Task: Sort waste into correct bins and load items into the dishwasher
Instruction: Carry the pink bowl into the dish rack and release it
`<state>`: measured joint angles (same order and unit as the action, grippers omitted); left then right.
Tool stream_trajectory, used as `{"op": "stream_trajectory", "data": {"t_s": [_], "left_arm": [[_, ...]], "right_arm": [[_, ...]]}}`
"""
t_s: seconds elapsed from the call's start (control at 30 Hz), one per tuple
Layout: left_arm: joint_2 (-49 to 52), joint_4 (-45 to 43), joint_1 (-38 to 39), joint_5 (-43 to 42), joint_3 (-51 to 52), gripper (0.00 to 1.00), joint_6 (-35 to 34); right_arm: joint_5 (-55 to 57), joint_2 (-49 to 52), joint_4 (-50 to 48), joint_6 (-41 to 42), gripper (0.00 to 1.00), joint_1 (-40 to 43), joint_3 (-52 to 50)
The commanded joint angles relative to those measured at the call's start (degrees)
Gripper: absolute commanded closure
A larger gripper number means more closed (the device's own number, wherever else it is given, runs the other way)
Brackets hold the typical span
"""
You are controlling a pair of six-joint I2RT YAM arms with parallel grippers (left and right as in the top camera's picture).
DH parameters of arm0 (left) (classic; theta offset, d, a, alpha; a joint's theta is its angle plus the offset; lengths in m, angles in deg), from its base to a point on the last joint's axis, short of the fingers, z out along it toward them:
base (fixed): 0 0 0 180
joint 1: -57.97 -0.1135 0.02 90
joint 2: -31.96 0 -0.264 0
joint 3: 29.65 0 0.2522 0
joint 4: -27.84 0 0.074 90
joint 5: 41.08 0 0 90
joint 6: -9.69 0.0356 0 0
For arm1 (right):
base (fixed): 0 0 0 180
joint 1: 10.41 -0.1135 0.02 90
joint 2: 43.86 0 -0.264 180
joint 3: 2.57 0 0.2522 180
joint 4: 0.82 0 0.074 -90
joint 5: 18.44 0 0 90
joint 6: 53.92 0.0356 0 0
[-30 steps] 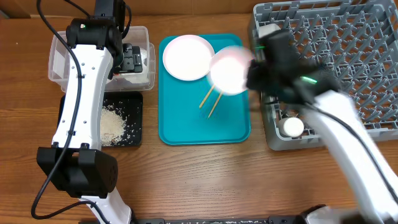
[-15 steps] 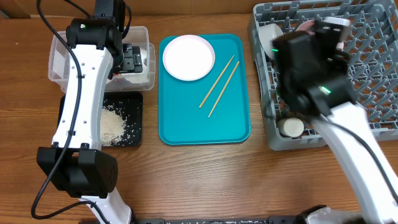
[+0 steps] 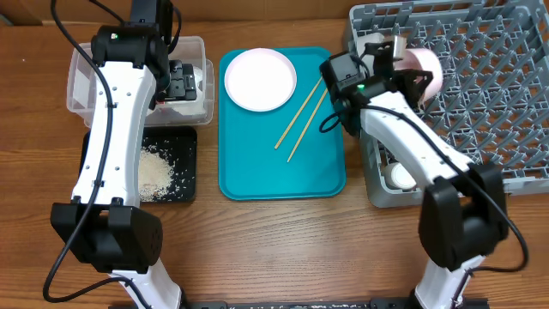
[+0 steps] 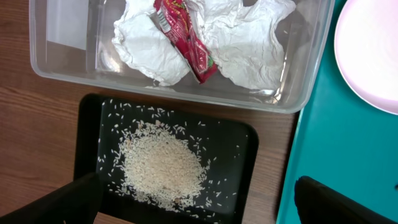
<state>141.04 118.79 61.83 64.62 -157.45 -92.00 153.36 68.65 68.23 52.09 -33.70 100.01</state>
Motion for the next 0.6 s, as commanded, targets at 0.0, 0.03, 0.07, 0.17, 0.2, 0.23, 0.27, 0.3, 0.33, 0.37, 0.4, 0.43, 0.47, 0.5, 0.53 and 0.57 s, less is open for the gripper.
{"op": "stream_trajectory", "data": {"t_s": [0.0,0.03,0.07,0.17,0.2,0.23,0.27,0.3,0.33,0.37,0.4,0.43,0.47,0.5,0.53,0.57], "left_arm": [[-1.5,0.1,-0.2,0.8,-1.2,0.00,-0.3],[-1.5,0.1,-0.2,0.8,-1.2,0.00,-0.3],[-1.5,0.1,-0.2,0.8,-1.2,0.00,-0.3],[-1.5,0.1,-0.2,0.8,-1.2,0.00,-0.3],[-1.5,0.1,-0.2,0.8,-1.2,0.00,-0.3],[-1.5,0.1,-0.2,0.8,-1.2,0.00,-0.3],[-1.5,0.1,-0.2,0.8,-1.2,0.00,-0.3],[-1.5,0.1,-0.2,0.8,-1.2,0.00,-0.3],[-1.5,0.1,-0.2,0.8,-1.2,0.00,-0.3],[-1.5,0.1,-0.2,0.8,-1.2,0.00,-0.3],[-1.5,0.1,-0.2,0.8,-1.2,0.00,-0.3],[-1.5,0.1,-0.2,0.8,-1.2,0.00,-0.3],[-1.5,0.1,-0.2,0.8,-1.2,0.00,-0.3],[-1.5,0.1,-0.2,0.8,-1.2,0.00,-0.3],[-1.5,0.1,-0.2,0.8,-1.2,0.00,-0.3],[-1.5,0.1,-0.2,0.8,-1.2,0.00,-0.3]], "right_arm": [[-3.4,1.7,-0.5,0.4,0.96,0.6,0.0],[-4.9,2.2,-0.7,0.5,0.96,1.0,0.0],[-6.2,2.6,-0.8,0.5,0.96,1.4,0.0],[-7.4,3.4,-0.8,0.5,0.96,2.1,0.0],[-7.4,3.5,-0.8,0.5,0.96,2.2,0.0],[-7.3,3.5,-0.8,0.4,0.96,2.2,0.0],[-7.3,3.5,-0.8,0.4,0.96,2.2,0.0],[-7.3,3.5,-0.7,0.4,0.96,2.2,0.0],[-7.3,3.5,-0.5,0.4,0.96,2.2,0.0],[-7.3,3.5,-0.3,0.4,0.96,2.2,0.0],[-7.3,3.5,-0.3,0.4,0.96,2.2,0.0],[-7.3,3.5,-0.2,0.4,0.96,2.0,0.0],[-7.4,3.5,0.0,0.2,0.96,1.8,0.0],[-7.4,3.5,0.2,0.3,0.96,1.5,0.0],[-7.6,3.5,0.5,0.2,0.96,1.1,0.0],[-8.0,3.5,1.1,0.2,0.96,0.5,0.0]]}}
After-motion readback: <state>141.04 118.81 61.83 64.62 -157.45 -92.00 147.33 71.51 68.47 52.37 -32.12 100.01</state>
